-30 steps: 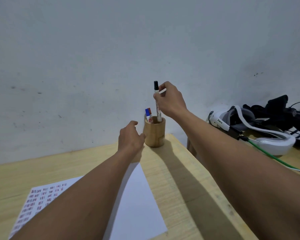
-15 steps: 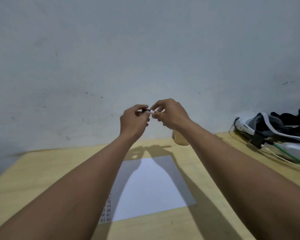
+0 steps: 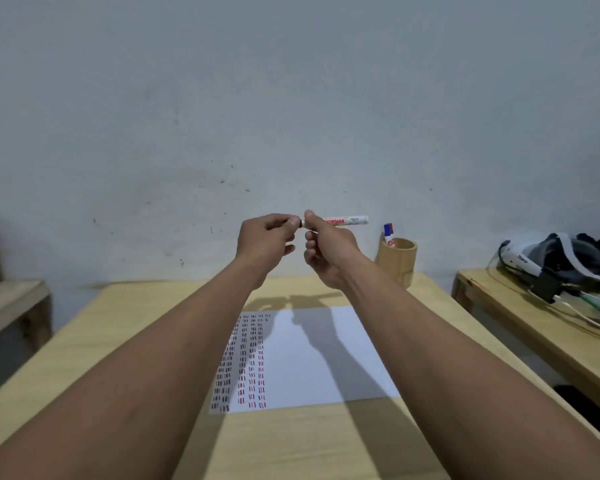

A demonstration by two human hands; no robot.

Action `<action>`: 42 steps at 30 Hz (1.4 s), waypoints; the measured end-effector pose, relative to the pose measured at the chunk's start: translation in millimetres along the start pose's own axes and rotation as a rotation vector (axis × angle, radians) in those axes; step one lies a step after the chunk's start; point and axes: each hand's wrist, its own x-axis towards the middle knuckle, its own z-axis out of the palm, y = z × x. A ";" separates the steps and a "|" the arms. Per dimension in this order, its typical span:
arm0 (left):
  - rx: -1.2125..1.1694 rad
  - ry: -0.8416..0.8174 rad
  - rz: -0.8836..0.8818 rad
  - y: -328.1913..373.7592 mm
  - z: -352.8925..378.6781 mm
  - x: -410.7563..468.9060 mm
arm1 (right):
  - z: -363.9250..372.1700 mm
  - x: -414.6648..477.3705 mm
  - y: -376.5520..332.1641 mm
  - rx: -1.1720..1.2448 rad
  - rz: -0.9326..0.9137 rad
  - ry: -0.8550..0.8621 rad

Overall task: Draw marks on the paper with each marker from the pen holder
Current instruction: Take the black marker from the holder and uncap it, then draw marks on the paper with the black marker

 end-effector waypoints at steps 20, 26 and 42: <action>0.629 0.152 -0.060 -40.2 -108.1 0.0 | 34.7 3.9 56.3 -0.085 -0.045 -0.032; 0.864 0.126 -0.077 -77.3 -119.0 -14.8 | 36.0 6.1 76.8 -0.157 -0.002 -0.053; 1.111 0.085 -0.059 -116.9 -123.3 -52.9 | 11.8 23.3 114.3 -0.681 -0.234 0.060</action>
